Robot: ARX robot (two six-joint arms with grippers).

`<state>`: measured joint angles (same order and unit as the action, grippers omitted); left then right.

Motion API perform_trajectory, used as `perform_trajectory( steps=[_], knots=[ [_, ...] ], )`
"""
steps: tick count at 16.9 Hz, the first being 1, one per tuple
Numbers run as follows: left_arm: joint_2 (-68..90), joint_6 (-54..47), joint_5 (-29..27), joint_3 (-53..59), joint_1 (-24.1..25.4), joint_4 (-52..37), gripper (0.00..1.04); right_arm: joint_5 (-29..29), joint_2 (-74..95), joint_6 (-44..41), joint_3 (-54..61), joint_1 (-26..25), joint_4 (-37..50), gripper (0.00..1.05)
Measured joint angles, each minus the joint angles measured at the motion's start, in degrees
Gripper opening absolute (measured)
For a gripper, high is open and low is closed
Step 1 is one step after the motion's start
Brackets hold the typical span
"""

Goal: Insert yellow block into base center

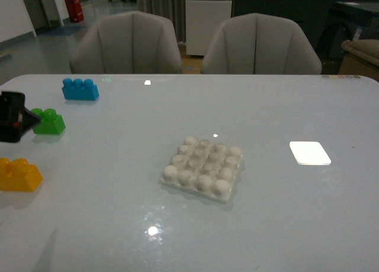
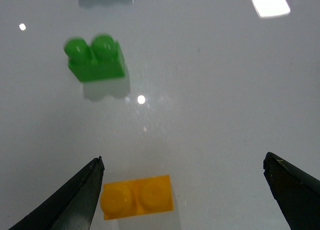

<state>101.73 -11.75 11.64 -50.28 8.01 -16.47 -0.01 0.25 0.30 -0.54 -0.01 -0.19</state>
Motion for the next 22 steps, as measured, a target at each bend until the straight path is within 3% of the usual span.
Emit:
perform_trajectory(
  steps=[2, 11, 22],
  knots=[
    [6.0, -1.0, -0.1, -3.8, 0.9, 4.7, 0.98, 0.0, 0.0, 0.0, 0.0, 0.0, 0.0, 0.98],
    [11.2, -0.2, 1.5, -8.7, 4.6, 10.0, 0.98, 0.0, 0.0, 0.0, 0.0, 0.0, 0.0, 0.98],
    [18.2, 0.2, -1.9, -10.2, 4.1, 8.9, 0.98, 0.0, 0.0, 0.0, 0.0, 0.0, 0.0, 0.98]
  ],
)
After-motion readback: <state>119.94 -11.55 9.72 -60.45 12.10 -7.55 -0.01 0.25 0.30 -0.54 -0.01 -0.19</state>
